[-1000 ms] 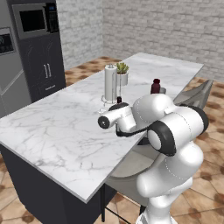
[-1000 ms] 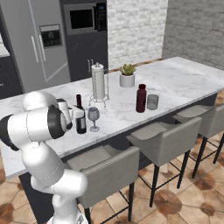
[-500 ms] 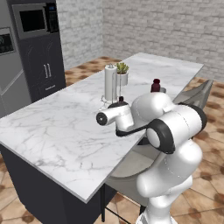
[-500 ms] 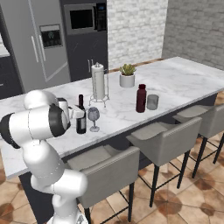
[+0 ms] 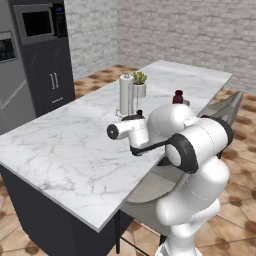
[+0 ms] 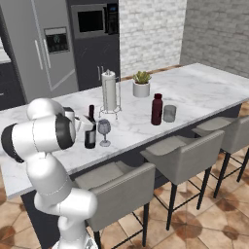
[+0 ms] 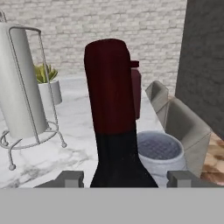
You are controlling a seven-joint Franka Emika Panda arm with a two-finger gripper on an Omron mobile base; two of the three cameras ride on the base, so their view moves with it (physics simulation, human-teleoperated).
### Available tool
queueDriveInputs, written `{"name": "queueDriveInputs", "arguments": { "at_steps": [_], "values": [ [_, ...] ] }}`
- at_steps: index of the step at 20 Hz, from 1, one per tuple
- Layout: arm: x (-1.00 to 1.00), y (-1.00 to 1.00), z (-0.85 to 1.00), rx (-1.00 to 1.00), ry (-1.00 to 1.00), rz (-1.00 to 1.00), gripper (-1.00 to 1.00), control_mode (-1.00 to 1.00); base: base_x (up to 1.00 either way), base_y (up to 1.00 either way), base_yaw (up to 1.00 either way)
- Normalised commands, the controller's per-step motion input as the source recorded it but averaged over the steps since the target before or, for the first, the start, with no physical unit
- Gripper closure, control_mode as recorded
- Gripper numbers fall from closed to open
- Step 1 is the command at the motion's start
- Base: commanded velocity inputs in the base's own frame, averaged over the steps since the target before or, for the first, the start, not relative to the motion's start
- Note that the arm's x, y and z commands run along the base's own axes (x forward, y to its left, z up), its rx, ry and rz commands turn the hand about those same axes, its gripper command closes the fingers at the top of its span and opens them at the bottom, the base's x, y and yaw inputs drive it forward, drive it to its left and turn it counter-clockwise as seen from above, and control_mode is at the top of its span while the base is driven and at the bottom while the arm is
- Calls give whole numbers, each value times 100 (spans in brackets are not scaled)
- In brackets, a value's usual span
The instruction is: There is a wine glass and glass cup on the dining counter. Place the wine bottle next to the wine glass and the juice bottle next to the glass cup.
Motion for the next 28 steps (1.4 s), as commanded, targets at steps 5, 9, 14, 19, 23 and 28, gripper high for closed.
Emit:
{"name": "queueDriveInputs", "arguments": {
  "at_steps": [5,9,14,19,23,28],
  "values": [
    [-4,0,-34,3,-1,-8,-100,-100,0,0,0],
    [-7,0,-30,1,-4,-8,-100,-100,0,0,0],
    [-9,0,-28,1,-6,-7,-100,-100,0,0,0],
    [-18,0,-29,1,-11,-6,-100,-100,0,0,0],
    [-12,4,-26,0,-11,-6,-100,-100,0,0,0],
    [-11,10,-24,0,-11,-6,-100,-100,0,0,0]
  ]
}}
